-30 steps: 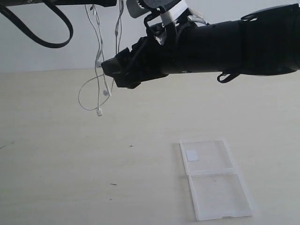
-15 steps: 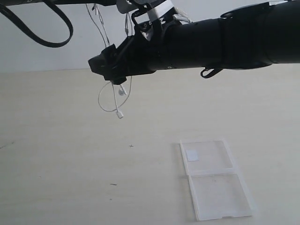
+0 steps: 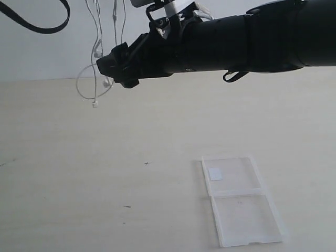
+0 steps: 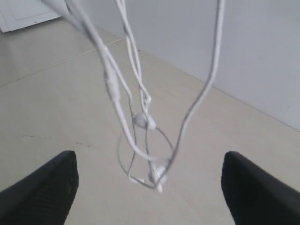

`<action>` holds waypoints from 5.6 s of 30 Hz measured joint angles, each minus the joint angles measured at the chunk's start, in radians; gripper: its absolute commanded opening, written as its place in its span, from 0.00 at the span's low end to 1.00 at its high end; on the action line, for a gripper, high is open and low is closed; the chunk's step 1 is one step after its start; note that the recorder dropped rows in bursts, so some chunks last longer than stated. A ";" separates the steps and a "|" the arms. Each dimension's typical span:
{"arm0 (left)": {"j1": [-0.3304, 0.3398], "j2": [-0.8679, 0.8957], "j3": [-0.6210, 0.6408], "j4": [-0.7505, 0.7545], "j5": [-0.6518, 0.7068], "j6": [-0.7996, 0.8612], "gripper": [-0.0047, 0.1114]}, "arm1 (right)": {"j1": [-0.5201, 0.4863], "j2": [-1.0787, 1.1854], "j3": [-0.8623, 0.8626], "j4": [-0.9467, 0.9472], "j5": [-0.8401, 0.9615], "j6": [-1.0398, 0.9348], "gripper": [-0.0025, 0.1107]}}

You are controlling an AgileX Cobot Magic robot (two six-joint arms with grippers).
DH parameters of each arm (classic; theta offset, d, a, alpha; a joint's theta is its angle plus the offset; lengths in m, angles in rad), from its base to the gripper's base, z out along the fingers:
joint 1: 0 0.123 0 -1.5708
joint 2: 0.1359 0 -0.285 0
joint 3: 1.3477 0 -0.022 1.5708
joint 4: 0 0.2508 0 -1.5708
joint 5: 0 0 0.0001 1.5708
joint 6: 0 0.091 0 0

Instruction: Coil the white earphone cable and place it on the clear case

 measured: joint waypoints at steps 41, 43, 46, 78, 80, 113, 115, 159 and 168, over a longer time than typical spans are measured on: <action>0.000 0.000 0.000 0.054 -0.064 -0.146 0.04 | 0.000 0.000 -0.032 0.000 0.027 0.044 0.70; 0.000 0.000 0.000 0.054 -0.062 -0.146 0.04 | 0.000 0.000 -0.032 0.000 0.027 0.046 0.70; 0.000 0.000 0.000 0.054 -0.062 -0.146 0.04 | 0.000 0.000 -0.032 0.000 0.028 0.050 0.70; 0.000 0.000 0.000 0.052 -0.089 -0.152 0.04 | 0.000 0.049 -0.065 0.002 0.068 0.059 0.66; 0.000 0.000 0.000 0.052 -0.089 -0.152 0.04 | 0.000 0.049 -0.075 0.002 0.076 0.059 0.66; 0.000 0.000 0.000 0.096 -0.053 -0.152 0.04 | 0.000 0.048 -0.079 0.004 -0.114 0.070 0.02; 0.000 0.000 0.000 0.099 -0.053 -0.152 0.04 | 0.000 0.042 -0.079 0.004 -0.164 0.051 0.02; -0.010 0.000 0.160 0.160 -0.287 -0.193 0.40 | 0.006 -0.248 -0.012 0.002 -0.384 -0.297 0.02; -0.010 0.000 0.160 0.160 -0.366 -0.255 0.54 | 0.006 -0.248 0.014 0.002 -0.405 -0.295 0.02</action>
